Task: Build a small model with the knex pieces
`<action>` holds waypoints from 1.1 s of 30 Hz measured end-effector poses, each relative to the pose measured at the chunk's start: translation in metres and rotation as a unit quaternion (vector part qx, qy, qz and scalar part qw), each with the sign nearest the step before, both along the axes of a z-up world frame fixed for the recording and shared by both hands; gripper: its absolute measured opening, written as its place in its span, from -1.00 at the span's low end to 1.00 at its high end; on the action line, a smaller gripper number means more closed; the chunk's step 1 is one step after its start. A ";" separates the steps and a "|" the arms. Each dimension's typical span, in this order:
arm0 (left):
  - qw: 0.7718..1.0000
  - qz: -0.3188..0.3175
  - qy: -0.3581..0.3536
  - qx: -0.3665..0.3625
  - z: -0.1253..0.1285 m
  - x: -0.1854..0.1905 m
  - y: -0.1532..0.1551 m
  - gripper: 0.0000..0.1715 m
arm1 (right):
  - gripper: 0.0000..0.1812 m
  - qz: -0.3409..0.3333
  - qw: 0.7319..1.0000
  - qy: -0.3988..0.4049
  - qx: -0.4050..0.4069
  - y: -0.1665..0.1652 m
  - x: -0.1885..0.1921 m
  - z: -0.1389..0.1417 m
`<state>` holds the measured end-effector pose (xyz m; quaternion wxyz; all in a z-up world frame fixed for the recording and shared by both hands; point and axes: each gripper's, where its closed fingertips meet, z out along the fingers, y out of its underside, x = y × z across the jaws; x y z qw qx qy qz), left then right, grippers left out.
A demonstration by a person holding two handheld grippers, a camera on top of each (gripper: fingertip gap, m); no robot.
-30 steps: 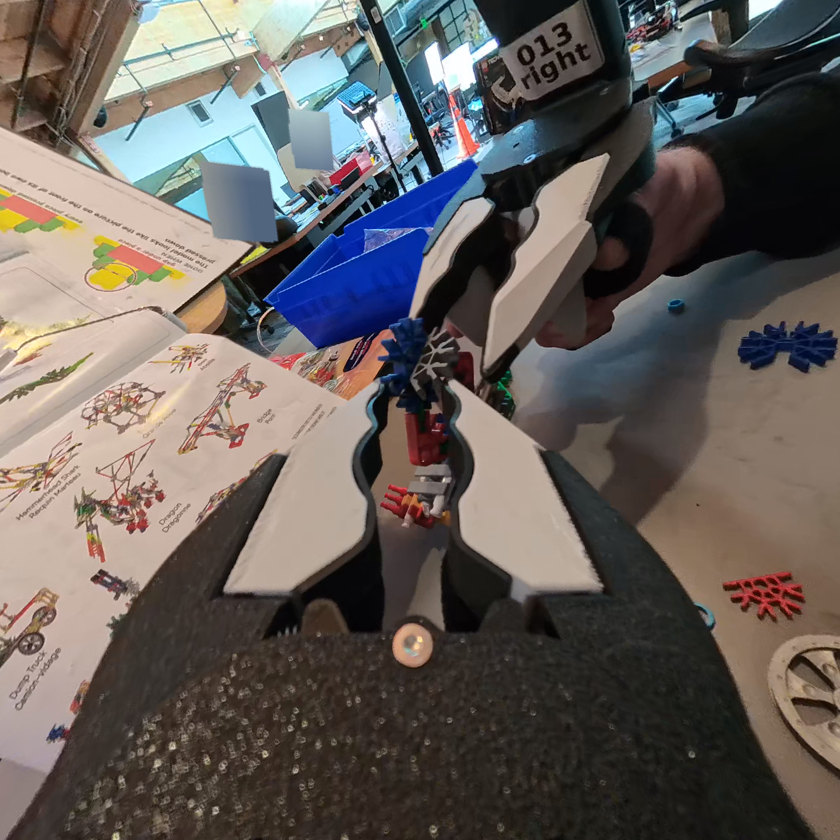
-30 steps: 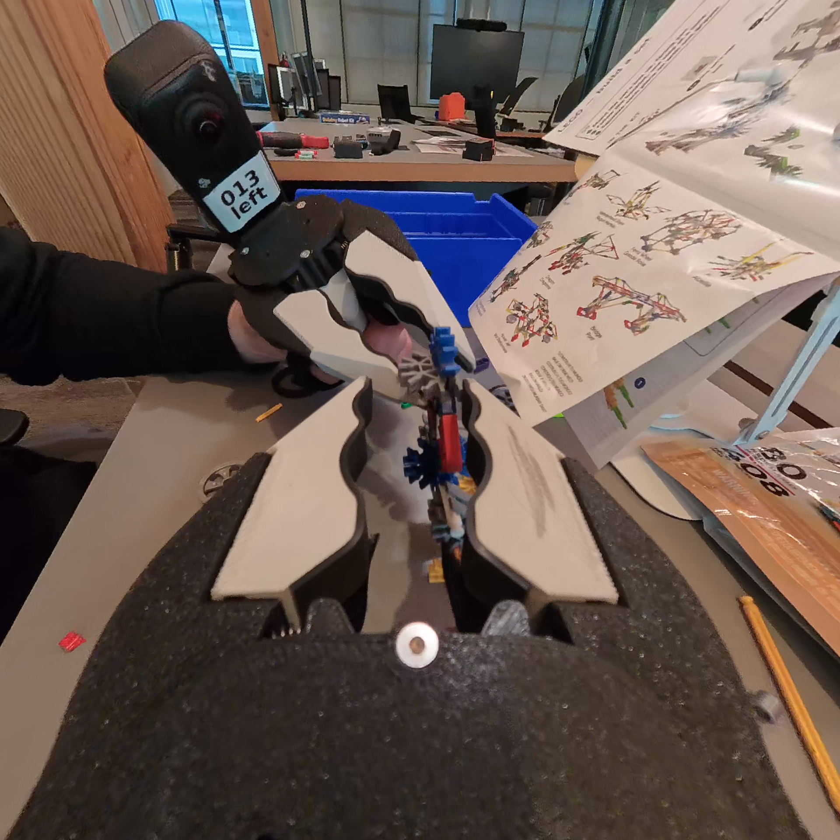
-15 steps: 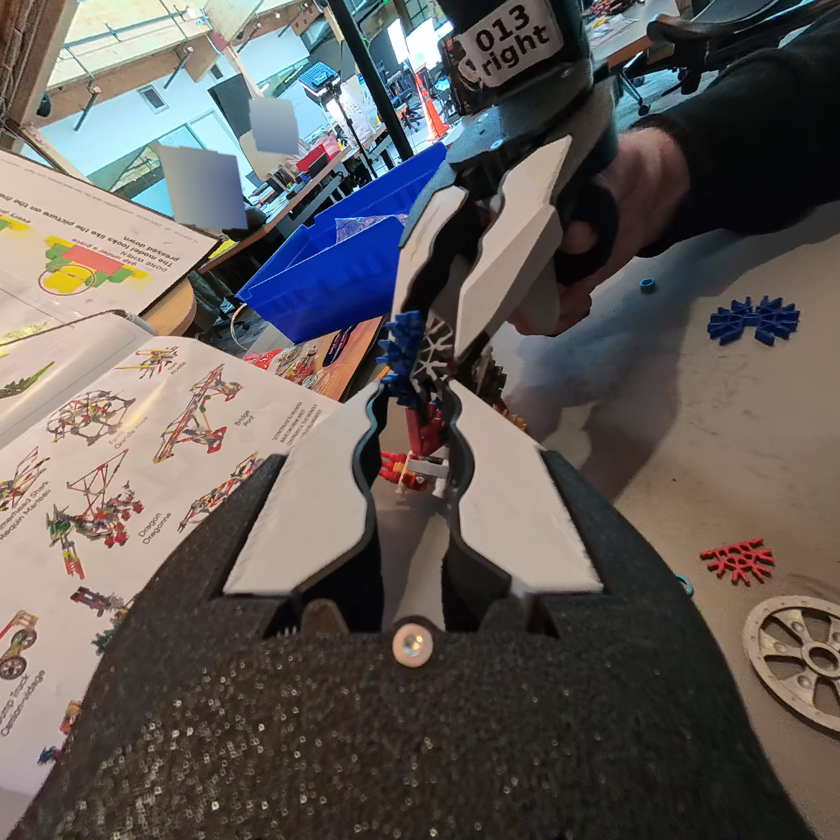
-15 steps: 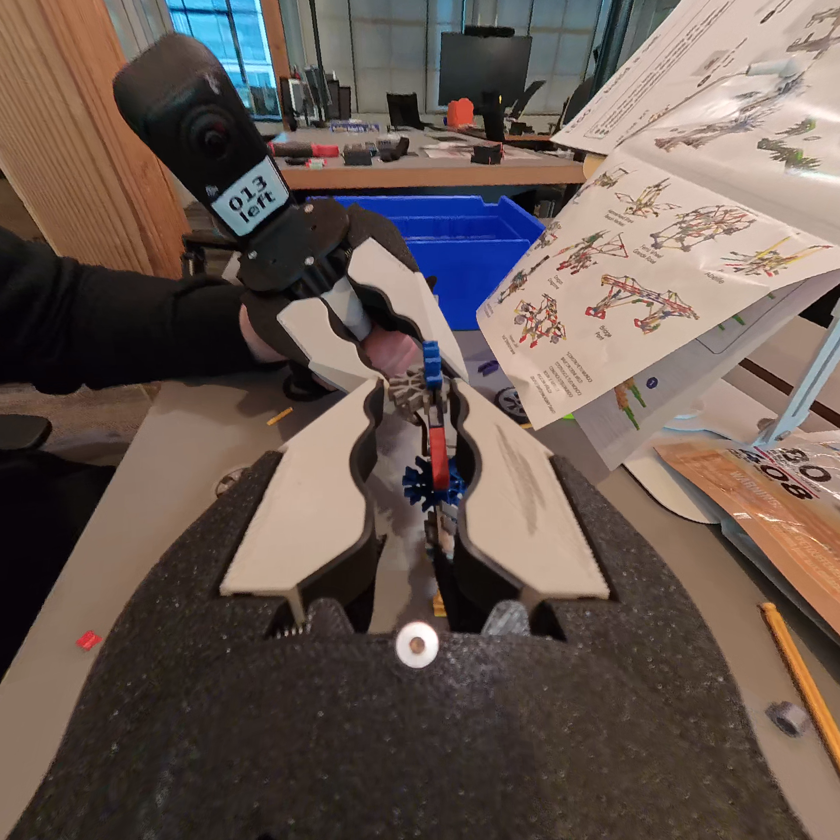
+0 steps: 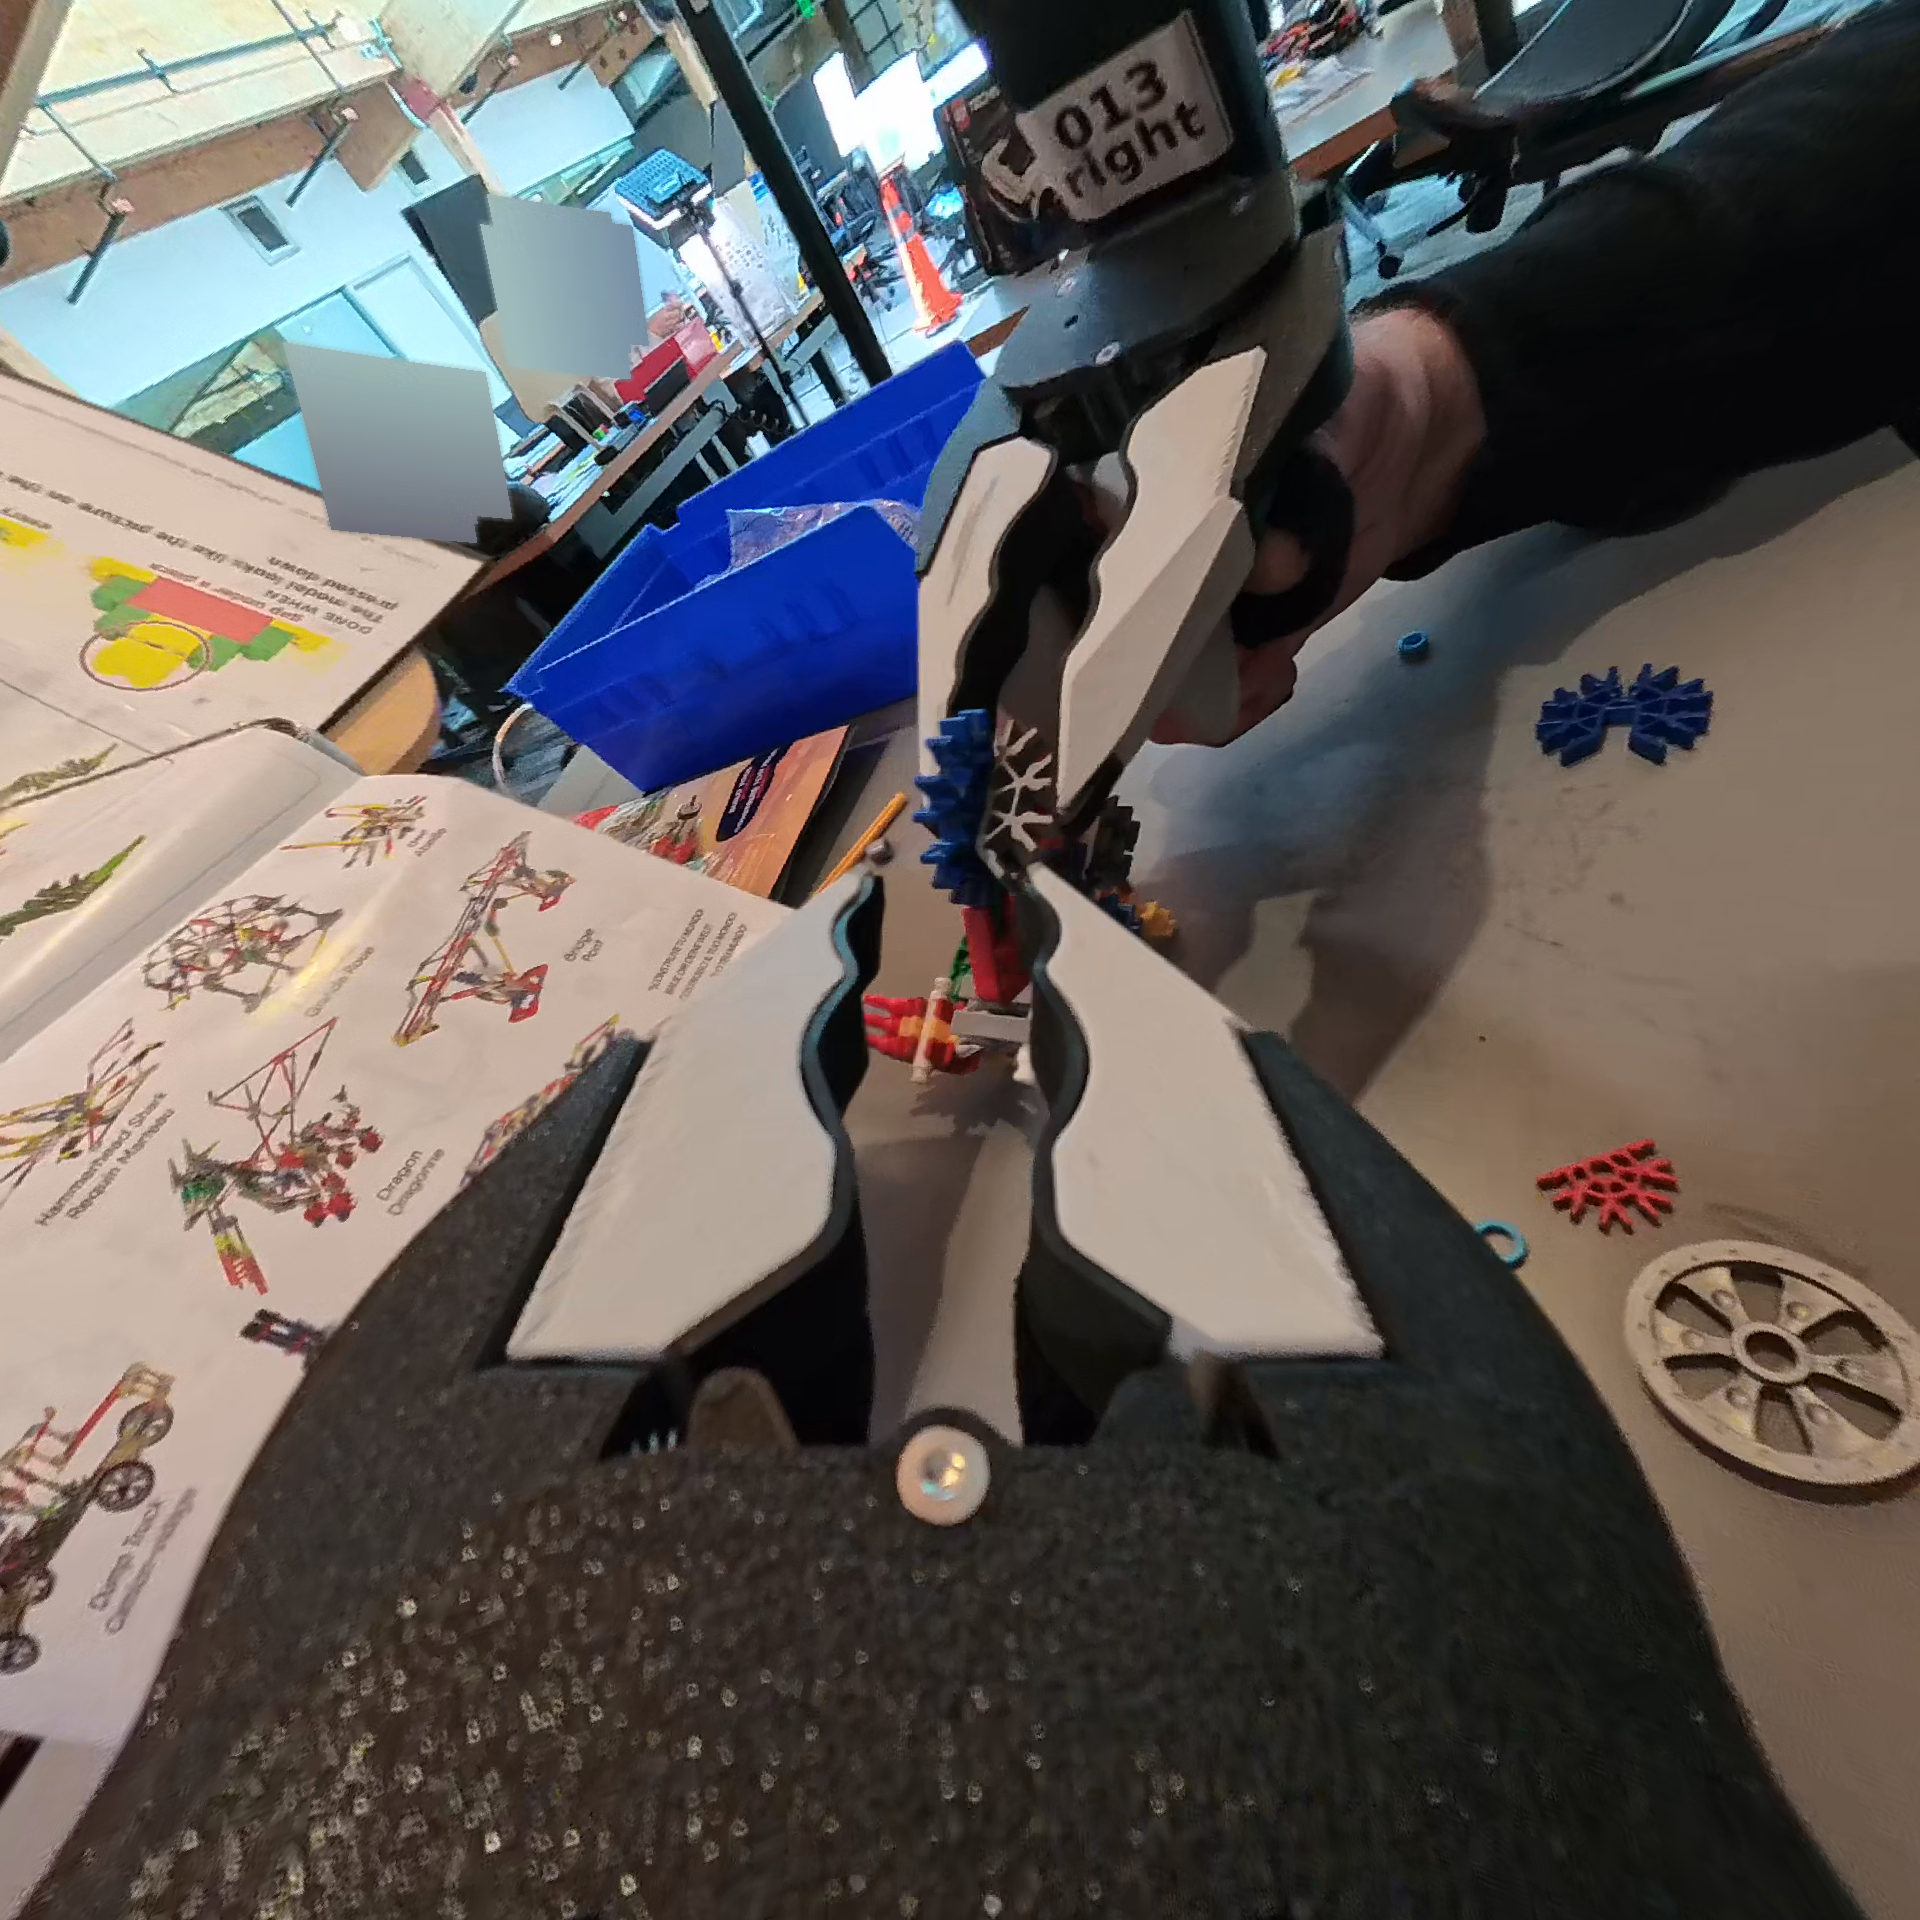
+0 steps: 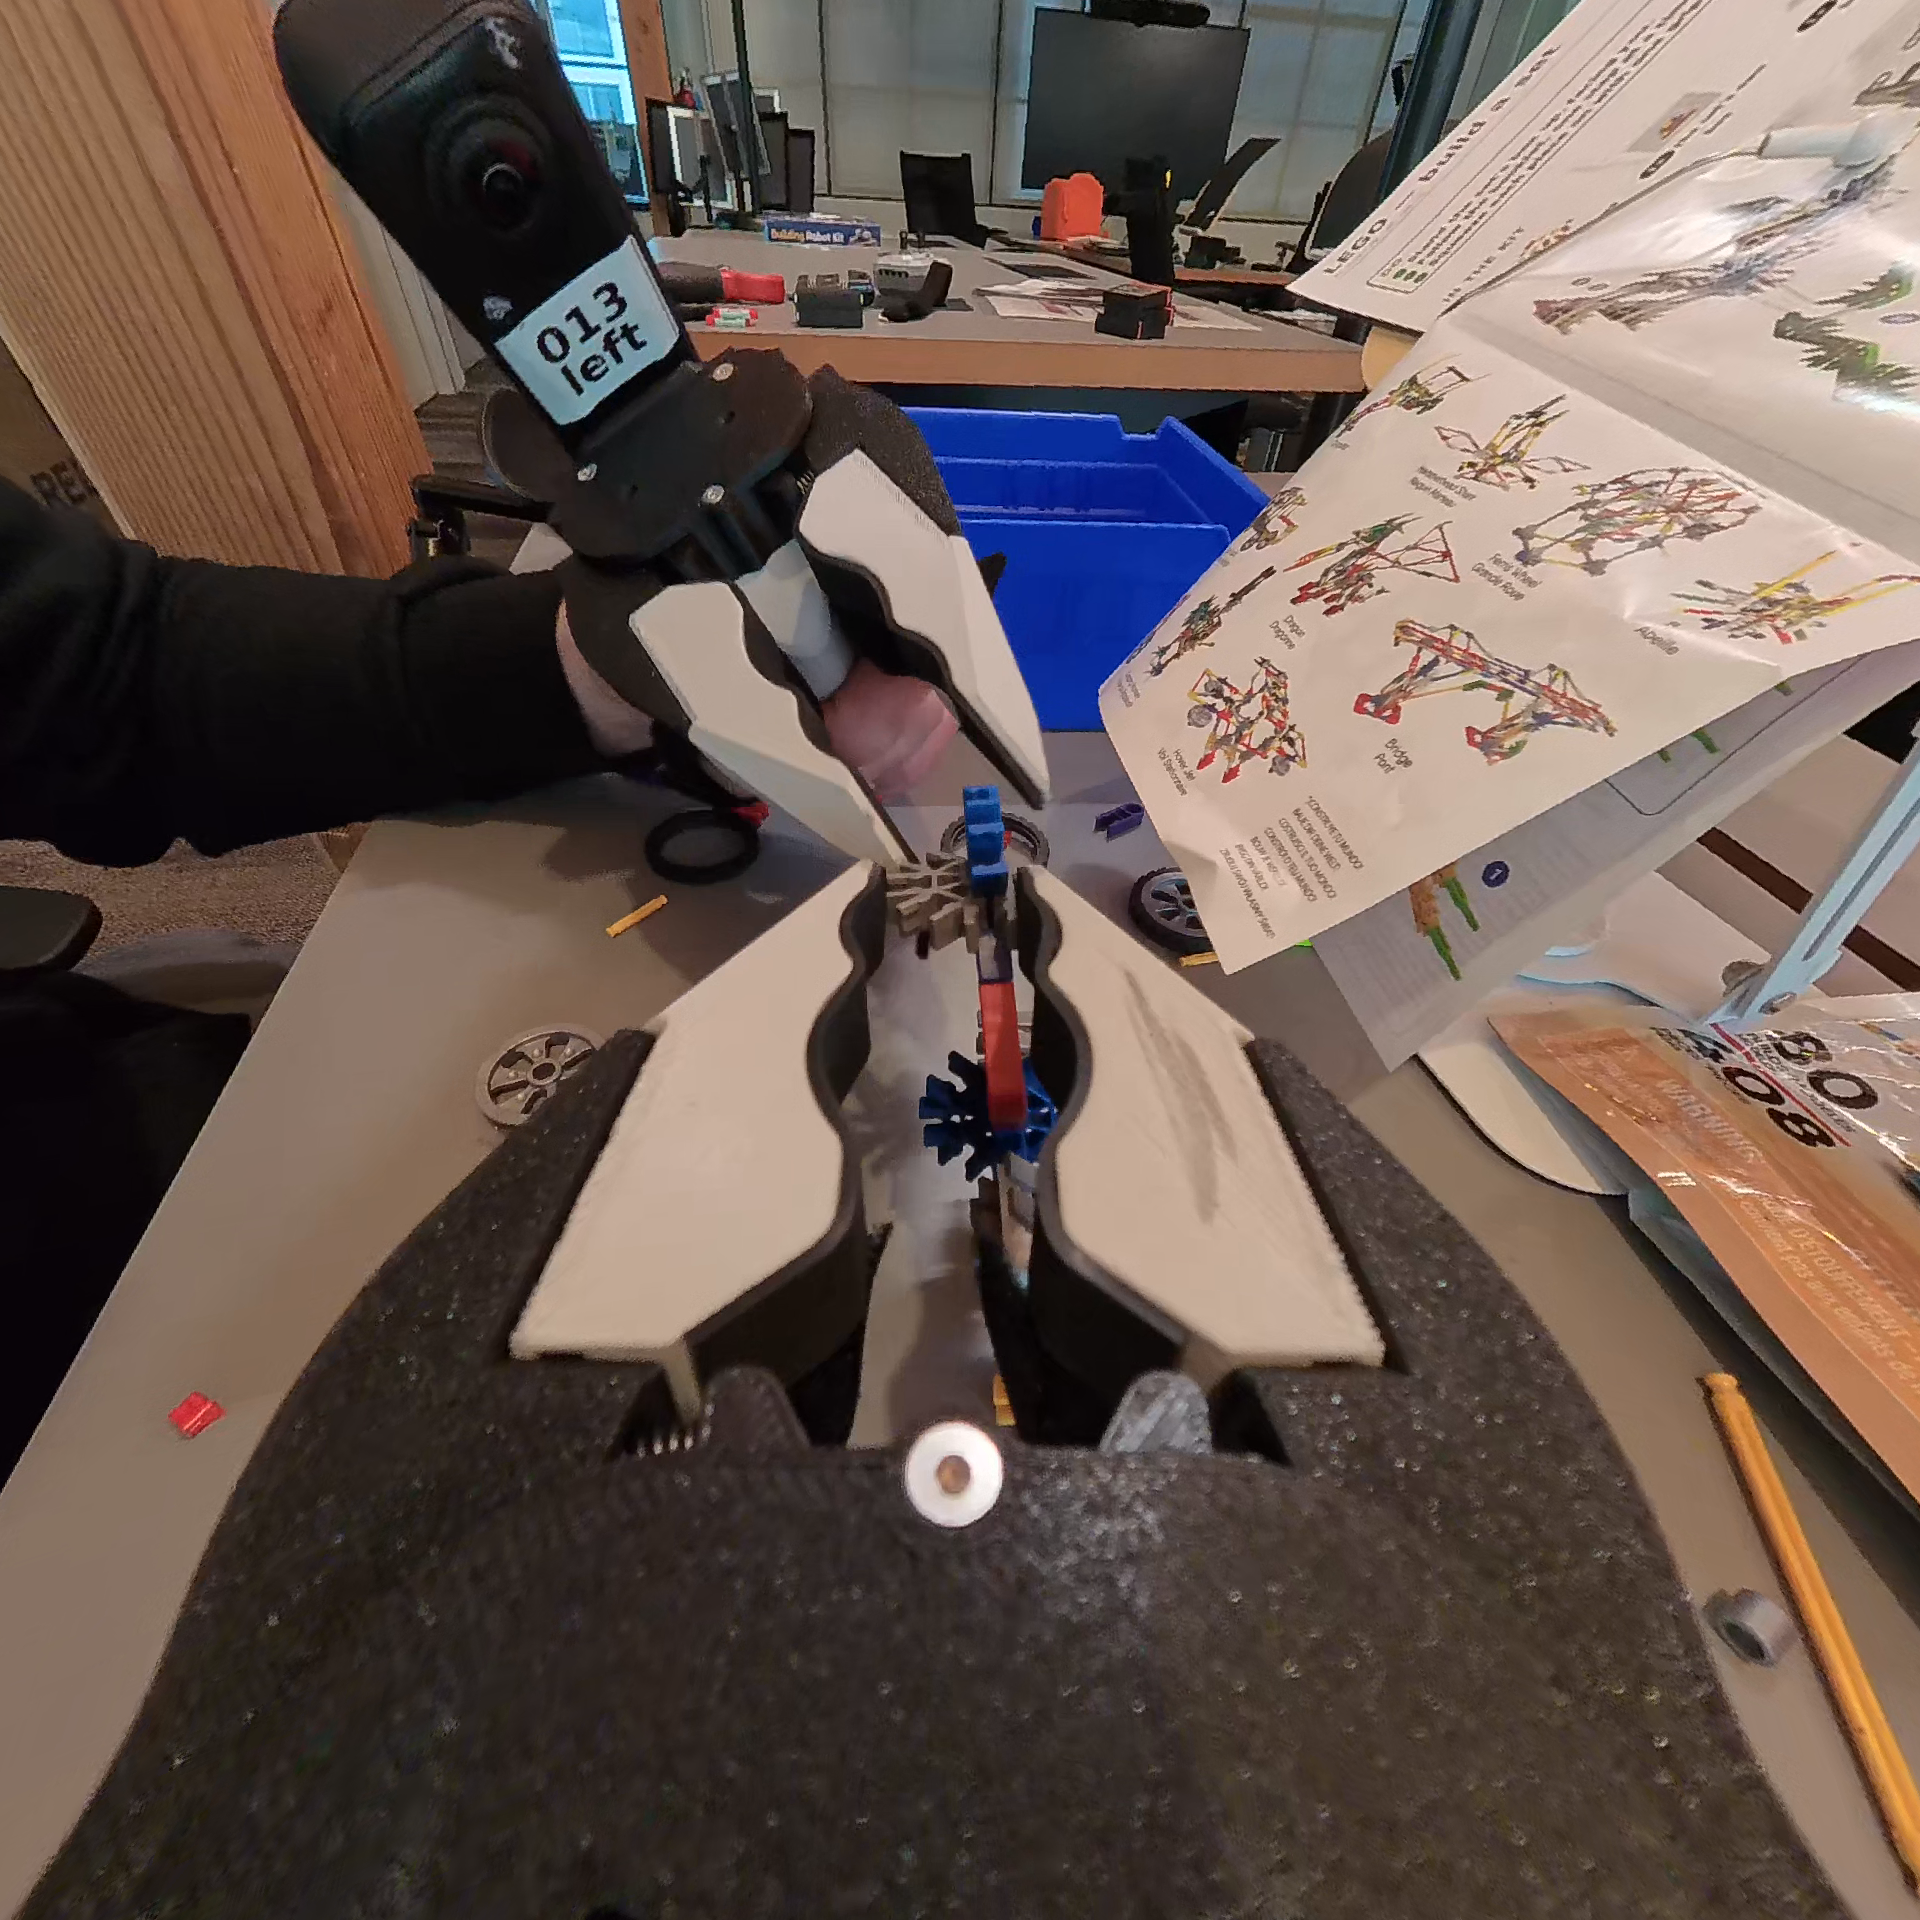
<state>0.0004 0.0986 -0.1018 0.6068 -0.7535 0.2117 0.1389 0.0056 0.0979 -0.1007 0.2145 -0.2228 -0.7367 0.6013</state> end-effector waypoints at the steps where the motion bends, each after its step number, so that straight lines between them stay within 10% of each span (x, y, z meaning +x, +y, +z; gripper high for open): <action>1: 1.000 -0.007 -0.008 0.002 0.002 0.002 -0.001 -0.75 | -0.73 0.002 1.000 0.000 0.001 0.000 0.001 0.000; 33: 0.991 -0.033 -0.124 0.028 0.004 0.002 0.002 -1.00 | -0.73 -0.005 1.000 -0.022 0.008 0.012 -0.005 -0.007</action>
